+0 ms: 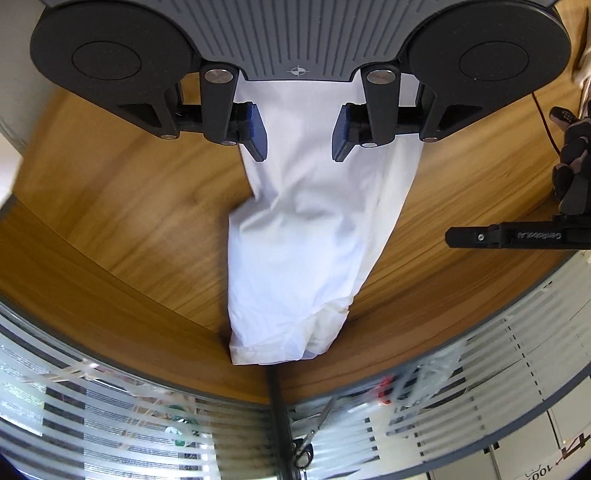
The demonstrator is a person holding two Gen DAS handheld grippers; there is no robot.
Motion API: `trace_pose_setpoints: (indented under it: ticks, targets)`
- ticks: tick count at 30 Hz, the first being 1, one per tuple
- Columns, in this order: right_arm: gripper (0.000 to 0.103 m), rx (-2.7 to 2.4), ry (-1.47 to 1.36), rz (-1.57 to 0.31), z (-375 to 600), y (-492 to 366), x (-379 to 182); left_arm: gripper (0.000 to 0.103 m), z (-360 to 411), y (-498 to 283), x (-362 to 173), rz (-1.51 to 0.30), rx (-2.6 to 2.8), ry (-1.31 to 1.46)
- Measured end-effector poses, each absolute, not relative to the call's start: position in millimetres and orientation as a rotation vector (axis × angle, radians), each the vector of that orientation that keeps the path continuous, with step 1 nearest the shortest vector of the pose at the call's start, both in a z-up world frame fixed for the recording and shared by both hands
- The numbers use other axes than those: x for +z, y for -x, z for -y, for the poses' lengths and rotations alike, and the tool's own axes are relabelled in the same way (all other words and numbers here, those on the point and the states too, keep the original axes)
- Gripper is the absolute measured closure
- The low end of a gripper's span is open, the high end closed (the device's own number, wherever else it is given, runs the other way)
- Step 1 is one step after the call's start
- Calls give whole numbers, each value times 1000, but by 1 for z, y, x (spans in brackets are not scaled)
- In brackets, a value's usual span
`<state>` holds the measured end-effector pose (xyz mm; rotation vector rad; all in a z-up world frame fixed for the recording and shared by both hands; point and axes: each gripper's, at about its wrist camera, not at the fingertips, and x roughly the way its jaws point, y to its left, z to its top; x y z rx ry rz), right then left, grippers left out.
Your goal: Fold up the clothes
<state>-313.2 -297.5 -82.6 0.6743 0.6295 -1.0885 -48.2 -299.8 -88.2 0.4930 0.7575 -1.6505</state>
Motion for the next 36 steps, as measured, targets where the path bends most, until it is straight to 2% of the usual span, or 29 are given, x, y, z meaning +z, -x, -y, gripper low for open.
trace_pose_setpoints:
  ticks: [9, 16, 23, 25, 28, 36]
  targets:
    - [57, -1081, -758, -617, 196, 332, -89, 45, 200, 63, -92, -806, -1696, -487]
    - [57, -1028, -802, -649, 129, 327, -96, 44, 137, 67, -105, -923, -1681, -482]
    - [56, -975, -835, -692, 81, 339, -88, 43, 87, 54, -90, -1033, -1620, -443]
    - [55, -1002, -811, -703, 70, 344, -85, 38, 77, 52, -88, -1026, -1615, -436]
    - [53, -1038, -791, -681, 61, 350, -86, 38, 74, 55, -104, -1010, -1603, -450]
    - [55, -1087, -748, -584, 74, 343, -109, 45, 84, 78, -151, -970, -1650, -447]
